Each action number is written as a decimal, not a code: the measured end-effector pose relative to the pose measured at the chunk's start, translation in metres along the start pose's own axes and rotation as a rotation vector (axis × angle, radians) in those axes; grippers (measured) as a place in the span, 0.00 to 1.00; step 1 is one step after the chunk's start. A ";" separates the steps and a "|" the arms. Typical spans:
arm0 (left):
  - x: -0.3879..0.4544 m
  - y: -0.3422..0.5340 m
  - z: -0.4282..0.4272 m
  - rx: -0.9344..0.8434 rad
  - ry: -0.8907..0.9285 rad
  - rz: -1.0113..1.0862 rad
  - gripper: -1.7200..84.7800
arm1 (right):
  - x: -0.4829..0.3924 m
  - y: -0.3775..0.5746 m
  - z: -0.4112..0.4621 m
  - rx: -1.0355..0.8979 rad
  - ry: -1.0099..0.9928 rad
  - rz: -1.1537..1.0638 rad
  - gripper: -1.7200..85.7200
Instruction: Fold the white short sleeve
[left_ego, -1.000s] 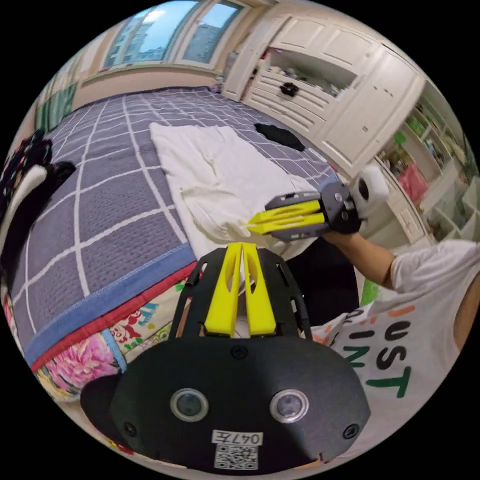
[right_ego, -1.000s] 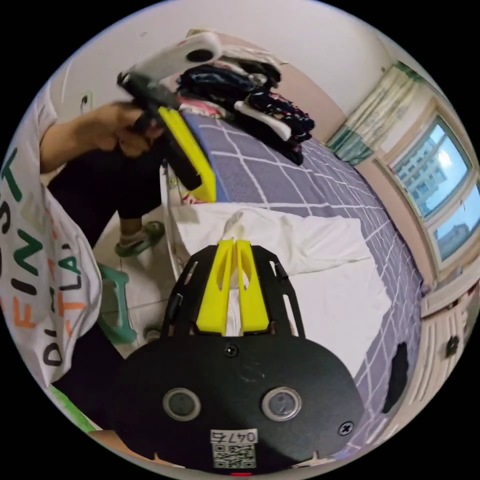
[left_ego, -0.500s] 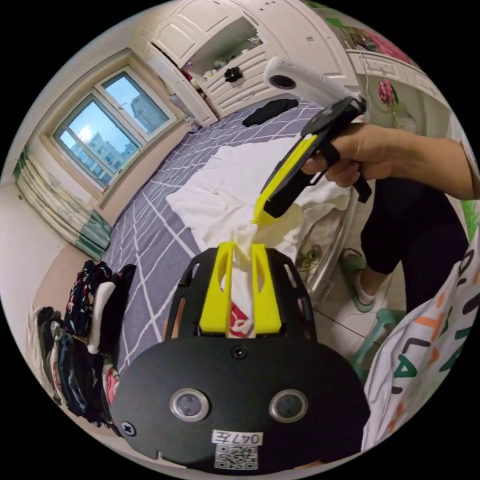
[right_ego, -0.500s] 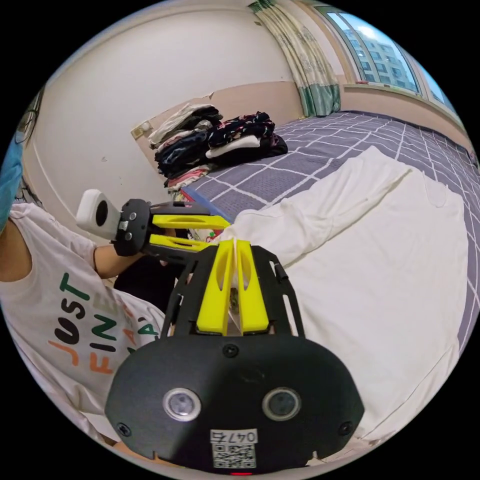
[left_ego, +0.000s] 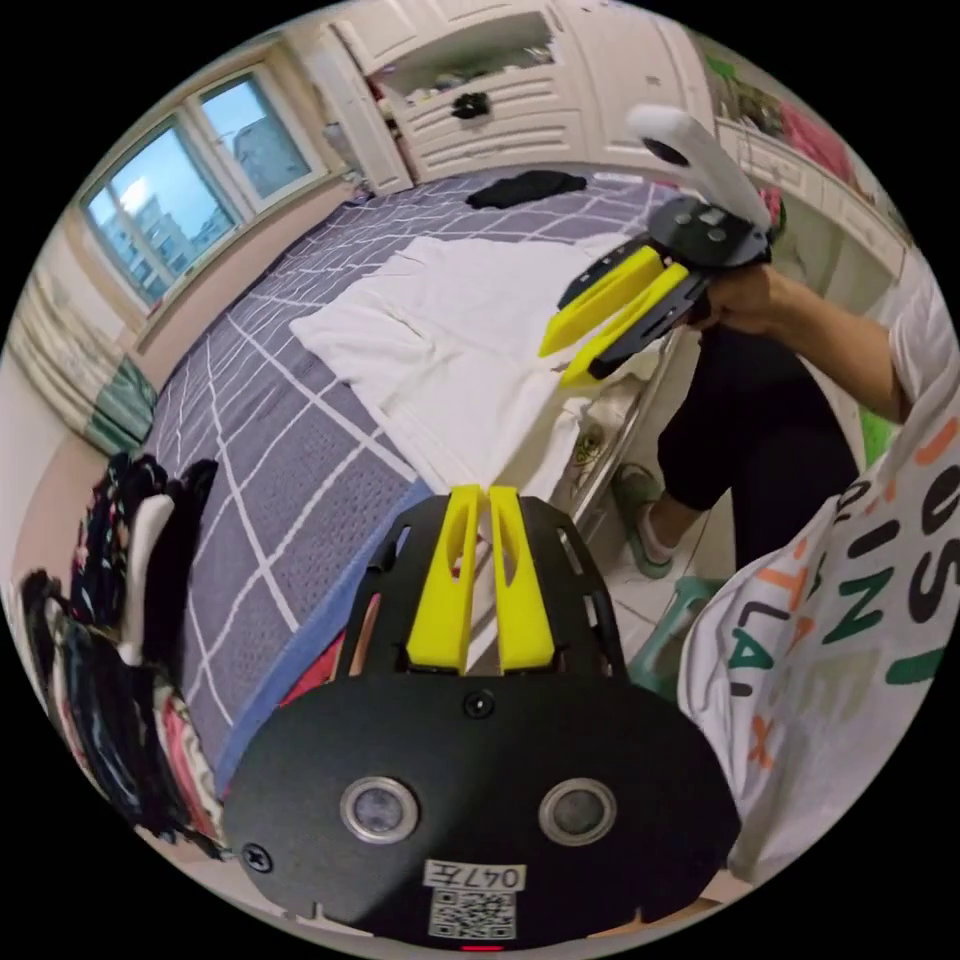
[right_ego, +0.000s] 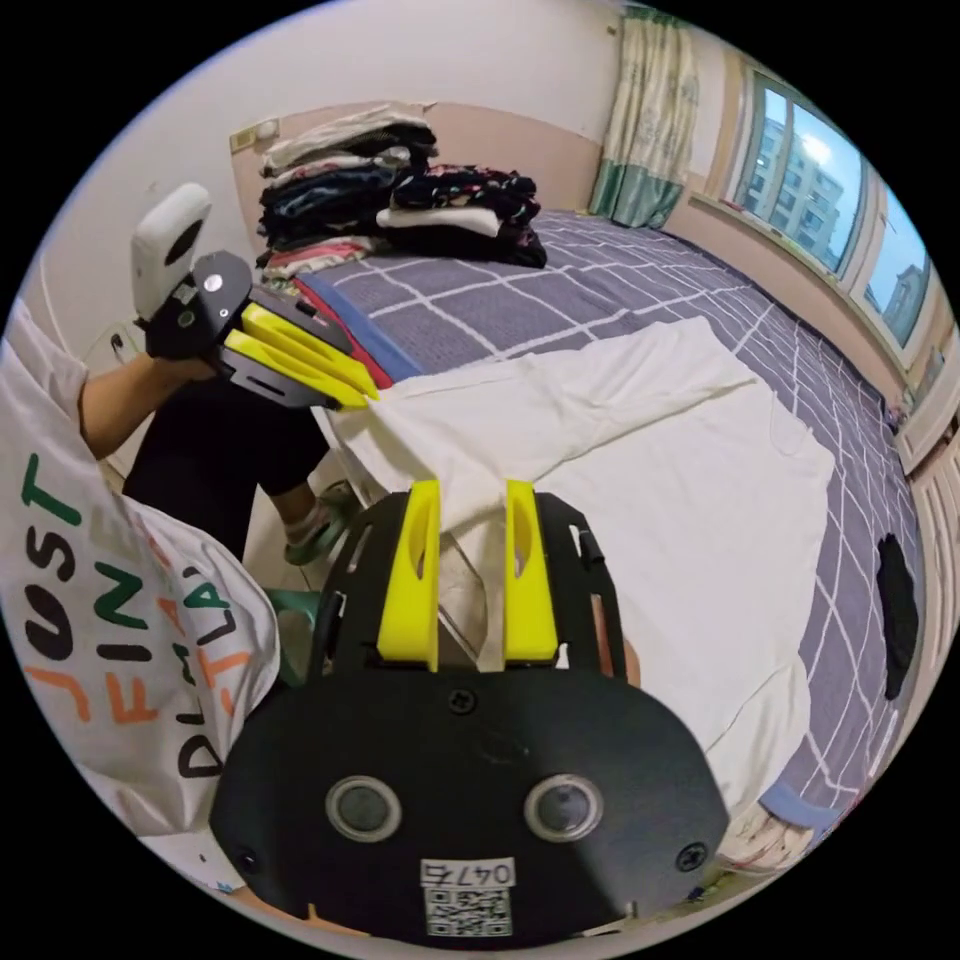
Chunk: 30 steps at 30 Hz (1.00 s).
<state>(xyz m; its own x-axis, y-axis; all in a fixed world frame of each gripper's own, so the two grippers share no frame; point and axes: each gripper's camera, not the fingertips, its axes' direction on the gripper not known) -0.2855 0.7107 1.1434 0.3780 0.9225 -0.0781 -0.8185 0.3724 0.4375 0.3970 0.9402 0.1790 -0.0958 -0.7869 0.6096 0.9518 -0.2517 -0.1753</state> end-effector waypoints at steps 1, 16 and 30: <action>-0.008 0.007 -0.003 0.022 0.030 -0.055 0.02 | 0.008 0.002 -0.014 0.028 -0.016 0.019 0.06; -0.090 -0.090 0.090 0.073 0.237 -0.101 0.01 | 0.005 -0.077 -0.064 0.060 -0.112 -0.121 0.01; -0.097 -0.089 0.232 0.041 0.246 -0.192 0.01 | 0.004 -0.018 -0.076 0.071 -0.022 0.046 0.01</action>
<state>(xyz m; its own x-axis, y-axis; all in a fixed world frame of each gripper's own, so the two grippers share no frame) -0.1484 0.5647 1.3198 0.4035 0.8347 -0.3748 -0.7223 0.5421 0.4295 0.3570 0.8987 0.1257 -0.0456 -0.7840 0.6190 0.9735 -0.1740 -0.1486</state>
